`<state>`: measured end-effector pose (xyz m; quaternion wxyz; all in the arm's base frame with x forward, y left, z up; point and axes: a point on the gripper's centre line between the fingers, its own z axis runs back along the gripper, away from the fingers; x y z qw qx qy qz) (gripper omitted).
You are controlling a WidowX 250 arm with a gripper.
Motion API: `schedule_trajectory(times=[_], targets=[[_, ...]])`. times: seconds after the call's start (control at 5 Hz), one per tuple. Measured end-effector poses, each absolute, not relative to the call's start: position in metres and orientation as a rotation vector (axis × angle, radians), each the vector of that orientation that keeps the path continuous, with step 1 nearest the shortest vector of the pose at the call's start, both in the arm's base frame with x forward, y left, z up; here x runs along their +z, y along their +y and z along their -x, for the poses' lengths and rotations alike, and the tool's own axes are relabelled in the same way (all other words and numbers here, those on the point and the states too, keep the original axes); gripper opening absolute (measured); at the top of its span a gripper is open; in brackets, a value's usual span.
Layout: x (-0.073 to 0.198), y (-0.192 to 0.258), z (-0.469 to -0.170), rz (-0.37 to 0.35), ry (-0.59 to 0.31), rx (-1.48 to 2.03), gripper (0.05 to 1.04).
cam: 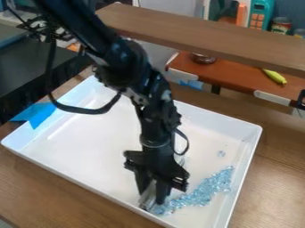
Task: Sweep into pile
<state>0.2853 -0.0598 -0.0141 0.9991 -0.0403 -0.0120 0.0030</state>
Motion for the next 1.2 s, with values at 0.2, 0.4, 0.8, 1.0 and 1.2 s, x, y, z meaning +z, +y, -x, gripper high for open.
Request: schedule_trajectory(times=[0.2, 0.4, 0.8, 1.0, 1.2], targets=[[-0.012, -0.077, -0.285, 0.097, -0.022, -0.009, 0.383], [-0.008, -0.072, -0.286, 0.106, -0.024, 0.001, 0.383], [0.035, -0.001, -0.302, 0.119, -0.111, 0.089, 0.383], [0.053, 0.045, -0.313, 0.135, -0.146, 0.093, 0.383], [0.049, 0.098, -0.320, 0.147, -0.139, 0.092, 0.383]])
